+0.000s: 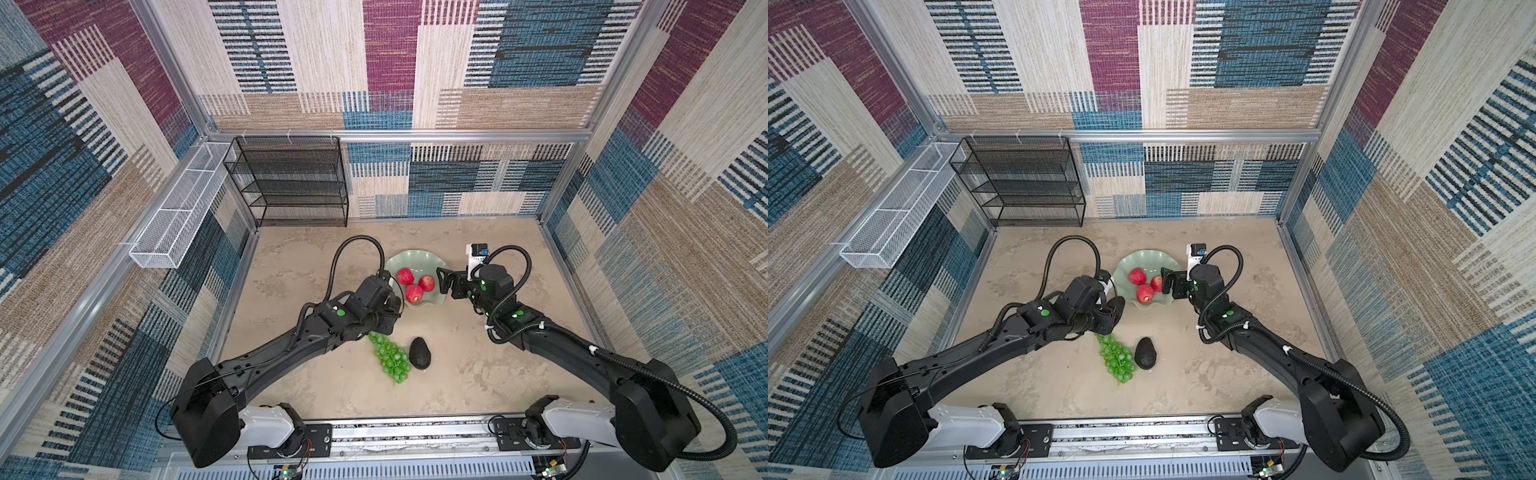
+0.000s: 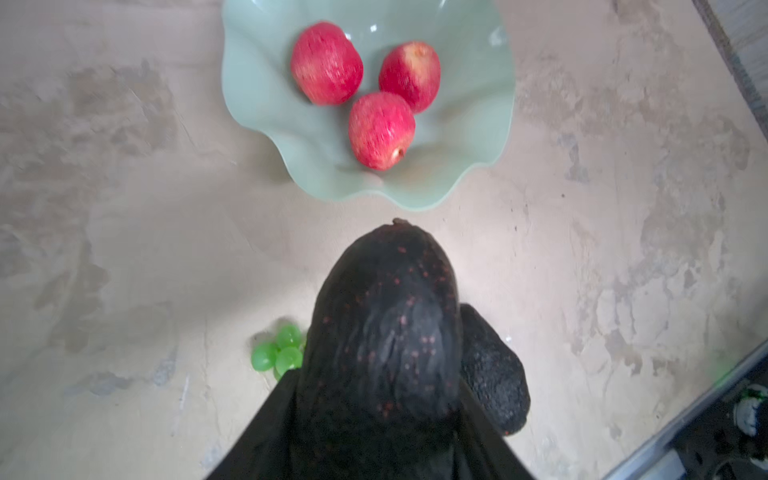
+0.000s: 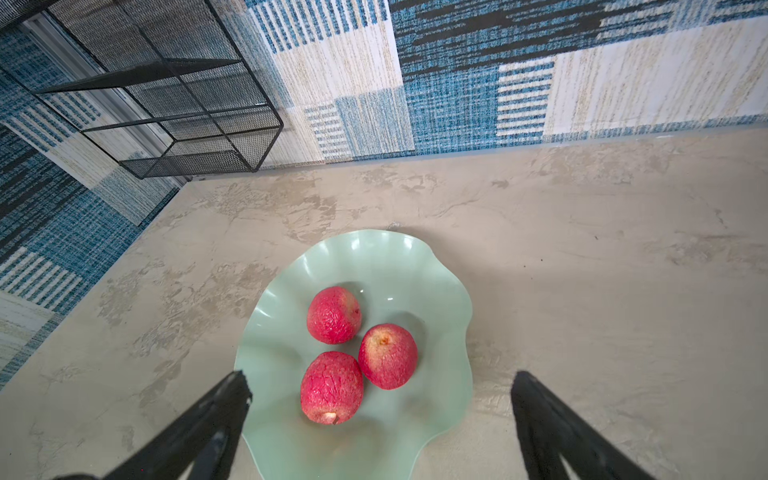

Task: Place and organize the fake fruits in the fruit bowl
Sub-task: 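Lower the avocado into the bowl beside the apples and open the left gripper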

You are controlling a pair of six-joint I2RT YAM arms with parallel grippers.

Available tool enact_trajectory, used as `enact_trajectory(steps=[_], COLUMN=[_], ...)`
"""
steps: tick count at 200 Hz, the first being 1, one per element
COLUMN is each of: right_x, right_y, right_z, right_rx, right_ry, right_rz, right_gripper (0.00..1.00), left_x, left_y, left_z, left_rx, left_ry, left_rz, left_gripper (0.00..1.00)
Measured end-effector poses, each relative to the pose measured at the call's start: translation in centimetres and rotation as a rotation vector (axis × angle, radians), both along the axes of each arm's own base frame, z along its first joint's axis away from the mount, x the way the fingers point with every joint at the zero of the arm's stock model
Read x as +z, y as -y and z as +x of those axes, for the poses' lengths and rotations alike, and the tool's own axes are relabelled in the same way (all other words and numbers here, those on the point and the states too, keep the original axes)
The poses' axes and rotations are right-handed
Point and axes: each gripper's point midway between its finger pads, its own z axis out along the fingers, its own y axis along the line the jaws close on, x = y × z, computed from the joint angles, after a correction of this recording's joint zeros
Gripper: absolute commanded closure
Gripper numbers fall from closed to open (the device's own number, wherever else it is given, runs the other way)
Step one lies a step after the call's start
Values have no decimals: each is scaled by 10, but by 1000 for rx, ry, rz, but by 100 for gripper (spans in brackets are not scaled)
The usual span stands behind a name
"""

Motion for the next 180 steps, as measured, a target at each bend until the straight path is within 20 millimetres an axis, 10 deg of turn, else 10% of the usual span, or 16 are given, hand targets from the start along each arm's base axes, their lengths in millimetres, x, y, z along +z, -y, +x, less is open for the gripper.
enact_trajectory(steps=[39, 85, 180], right_x=[4, 1, -9], right_y=[-1, 3, 3], right_z=[-2, -9, -11], right_rx=[10, 7, 8], right_ry=[5, -3, -28], right_rz=[9, 13, 7], right_gripper=[0, 0, 0], left_x=[26, -9, -63], left_y=[14, 26, 31], left_z=[69, 130, 143], left_rx=[74, 125, 152], left_ry=[83, 44, -89], left_rz=[-28, 13, 61], left_gripper=[54, 56, 54])
